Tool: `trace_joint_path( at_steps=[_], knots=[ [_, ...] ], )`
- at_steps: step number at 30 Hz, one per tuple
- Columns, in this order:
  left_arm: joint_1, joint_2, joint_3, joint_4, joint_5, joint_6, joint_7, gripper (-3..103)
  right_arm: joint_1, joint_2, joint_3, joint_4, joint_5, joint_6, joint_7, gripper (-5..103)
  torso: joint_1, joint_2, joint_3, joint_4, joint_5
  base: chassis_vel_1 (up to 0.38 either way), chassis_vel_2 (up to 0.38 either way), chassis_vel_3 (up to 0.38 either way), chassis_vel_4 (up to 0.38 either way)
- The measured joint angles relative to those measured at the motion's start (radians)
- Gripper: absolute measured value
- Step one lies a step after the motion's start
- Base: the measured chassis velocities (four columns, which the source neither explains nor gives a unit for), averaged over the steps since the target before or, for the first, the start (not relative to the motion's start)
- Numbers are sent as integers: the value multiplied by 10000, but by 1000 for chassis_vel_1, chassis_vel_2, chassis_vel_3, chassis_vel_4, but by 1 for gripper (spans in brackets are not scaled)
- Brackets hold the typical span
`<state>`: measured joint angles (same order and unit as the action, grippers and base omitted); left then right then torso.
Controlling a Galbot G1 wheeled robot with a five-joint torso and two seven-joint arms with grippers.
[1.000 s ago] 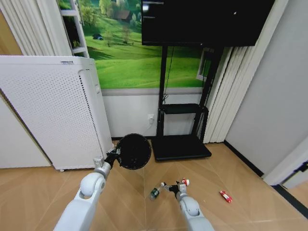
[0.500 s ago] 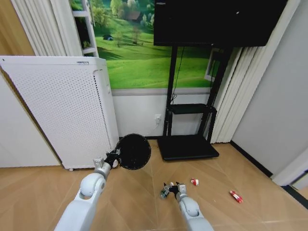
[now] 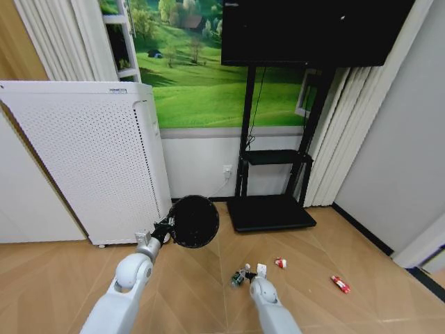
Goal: Pick up the trash bin and place the garbage on the floor into it.
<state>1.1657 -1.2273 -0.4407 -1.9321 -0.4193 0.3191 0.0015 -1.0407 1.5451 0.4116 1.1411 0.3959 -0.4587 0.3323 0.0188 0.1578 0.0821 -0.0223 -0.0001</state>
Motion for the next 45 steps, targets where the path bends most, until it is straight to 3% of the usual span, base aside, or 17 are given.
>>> trace_joint_path(
  at_steps=[7, 13, 29, 39, 43, 45],
  knots=[
    [251, 74, -173, -176, -7, 11, 29, 3, 930, 584, 179, -1892, -1070, 554, 29, 100, 0, 0, 1, 1, 1, 0, 0, 0, 0],
    [300, 114, -287, -219, -50, 11, 65, 3, 1395, 650, 387, -2707, -1433, 733, 228, 100, 0, 0, 1, 0, 0, 0, 0, 0, 0],
    [200, 94, -305, -74, -59, 18, 101, 3, 1495, 638, 586, -3157, -1376, 806, 305, 100, 0, 0, 0, 0, 0, 0, 0, 0, 0],
    [104, 44, -310, 23, -34, -9, 128, 3, 1373, 634, 796, -3644, -1939, 1066, 356, 103, 0, 0, 0, 0, 1, 0, 0, 0, 0],
    [121, 42, -323, 24, -29, -12, 128, 3, 1365, 633, 806, -3662, -1942, 1077, 363, 95, 0, 0, 0, 0, 1, 0, 0, 0, 0],
    [123, 43, -343, 30, -25, -13, 129, 3, 1322, 632, 795, -3632, -1938, 1082, 381, 85, 0, 0, 0, -1, 2, 0, 0, 0, 0]
  ],
)
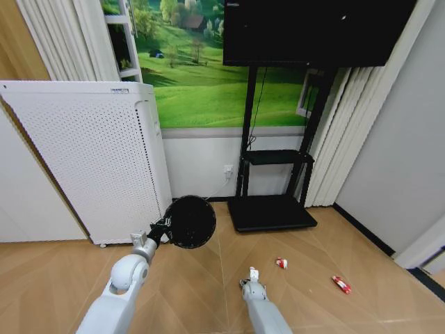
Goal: Pick up the trash bin and place the garbage on the floor into it.
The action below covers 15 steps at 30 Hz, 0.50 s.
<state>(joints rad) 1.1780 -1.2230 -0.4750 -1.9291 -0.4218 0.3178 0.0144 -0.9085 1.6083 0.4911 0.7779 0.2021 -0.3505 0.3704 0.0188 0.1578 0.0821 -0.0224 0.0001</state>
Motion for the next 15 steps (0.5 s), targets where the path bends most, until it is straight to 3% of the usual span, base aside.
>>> trace_joint_path(
  at_steps=[4, 6, 8, 12, 15],
  knots=[
    [-10, 0, -13, 15, 4, -5, 1, 3, -48, 0, -27, 50, 3, 47, 12, 68, 0, 1, 0, 1, 0, 0, 0, 0, 0],
    [-10, 1, -13, 15, 5, -5, 2, 3, -62, 0, -29, 69, 5, 54, 23, 68, 0, 0, 0, 1, -1, 0, 0, 0, 0],
    [-9, 1, -13, 21, 8, -8, 13, 3, -119, -1, -34, 163, 6, 58, 60, 52, 0, 1, 0, 0, -1, 0, 0, 0, 0],
    [-22, -6, -18, 49, 9, -9, 15, 3, -228, -3, -43, 402, 19, 48, 114, 41, 0, 0, 0, 1, 0, 0, 0, 0, 0],
    [-20, -14, -102, 117, 8, -15, 15, 3, -690, -2, 5, 1605, 117, -17, 191, 31, 0, 1, 0, 1, 0, 0, 0, 0, 0]
  ],
)
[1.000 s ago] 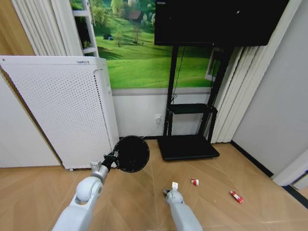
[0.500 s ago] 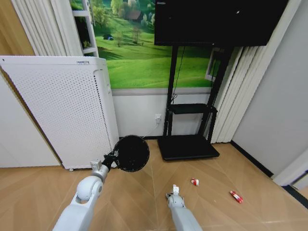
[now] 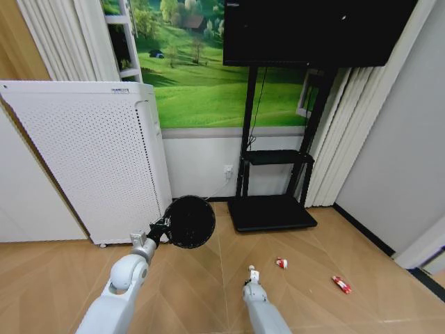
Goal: Pick up the trash bin and place the garbage on the floor into it.
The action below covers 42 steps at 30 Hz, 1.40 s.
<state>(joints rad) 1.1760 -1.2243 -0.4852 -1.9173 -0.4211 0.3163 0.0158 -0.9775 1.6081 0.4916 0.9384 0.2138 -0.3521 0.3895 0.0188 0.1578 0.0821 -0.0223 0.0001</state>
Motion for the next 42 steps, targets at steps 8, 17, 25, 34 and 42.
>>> trace_joint_path(
  at_steps=[8, 17, 25, 34, 42],
  knots=[
    [-213, -90, -177, 897, -32, -180, -32, 3, -1505, -844, 646, 4128, 706, -338, -157, 24, 0, 0, -1, -2, 3, 0, 0, 0, 0],
    [-1177, -694, 769, 2414, 75, -342, -260, 3, -2202, -1794, 1031, 8115, 1856, -459, -514, 24, 0, 0, 0, 1, 3, 0, 0, 0, 0],
    [-2614, -1867, 2374, 4127, 733, -628, -325, 3, -2163, -1881, 452, 10343, 2846, -1005, -316, 24, 0, 0, 1, -1, 1, 0, 0, 0, 0],
    [-3768, -3401, 3923, 5873, 1312, -853, -727, 3, -1959, -2222, -593, 11143, 3090, -1244, -473, 24, 0, 0, 1, -2, 3, 0, 0, 0, 0],
    [-3644, -3806, 4256, 6203, 1308, -912, -876, 3, -1671, -2077, -1658, 10402, 2636, -864, -512, 24, 0, 0, 2, 1, 0, 0, 0, 0, 0]
  ],
)
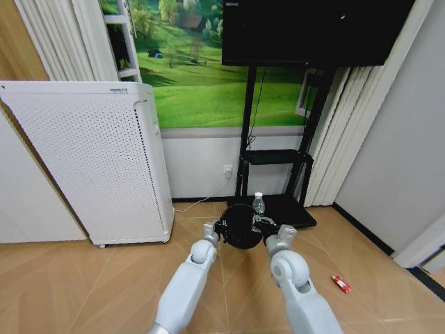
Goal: Pick up the trash bin and place the garbage on the floor into it.
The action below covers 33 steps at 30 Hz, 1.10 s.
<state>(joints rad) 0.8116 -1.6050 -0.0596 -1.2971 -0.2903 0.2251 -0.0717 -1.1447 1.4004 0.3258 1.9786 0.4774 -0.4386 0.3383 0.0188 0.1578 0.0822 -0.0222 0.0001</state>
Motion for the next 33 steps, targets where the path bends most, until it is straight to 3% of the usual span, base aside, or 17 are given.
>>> trace_joint_path(
  at_steps=[4, 6, 11, 12, 16, 19, 20, 23, 30, 33],
  knots=[
    [96, 16, 39, -183, -9, -24, -14, 3, 200, 226, -483, -671, -630, 277, 25, 25, 0, -1, 0, 2, 0, 0, 0, 0, 0],
    [141, 90, 81, -369, -77, -24, -19, 3, 204, 262, -522, -723, -715, 285, 27, 30, 0, -1, -1, 1, -1, 0, 0, 0, 0],
    [157, 122, 94, -436, -105, -21, -19, 3, 202, 269, -525, -726, -729, 285, 26, 30, 0, 0, -1, 0, -1, 0, 0, 0, 0],
    [168, 142, 101, -472, -117, -20, -19, 3, 198, 273, -525, -726, -741, 285, 26, 52, 0, 0, -1, 0, -1, 0, 0, 0, 0],
    [273, 241, 113, -598, -101, 13, 21, 3, 114, 275, -453, -653, -771, 277, -42, 63, 0, -1, -1, -1, -1, 0, 0, 0, 0],
    [365, 246, 166, -840, -80, 66, 38, 3, 65, 267, -290, -520, -766, 275, -133, 80, 0, 0, -2, -2, -2, 0, 0, 0, 0],
    [365, 246, 166, -840, -80, 66, 38, 3, 65, 267, -290, -520, -766, 275, -133, 80, 0, 0, -2, -2, -2, 0, 0, 0, 0],
    [329, 248, 173, -855, -91, 87, 29, 3, 48, 260, -208, -477, -752, 278, -130, 95, 0, 0, -2, -1, -1, 0, 0, 0, 0],
    [568, 594, 28, -1366, -141, 122, -39, 3, -116, 192, 273, 18, -773, 270, -94, 100, 0, 0, -2, -3, -2, 0, 0, 0, 0],
    [949, 979, -443, -1854, 59, 140, -27, 3, -345, 42, 570, 283, -811, 246, -100, 100, 0, 0, -2, -2, -3, 0, 0, 0, 0]
  ],
)
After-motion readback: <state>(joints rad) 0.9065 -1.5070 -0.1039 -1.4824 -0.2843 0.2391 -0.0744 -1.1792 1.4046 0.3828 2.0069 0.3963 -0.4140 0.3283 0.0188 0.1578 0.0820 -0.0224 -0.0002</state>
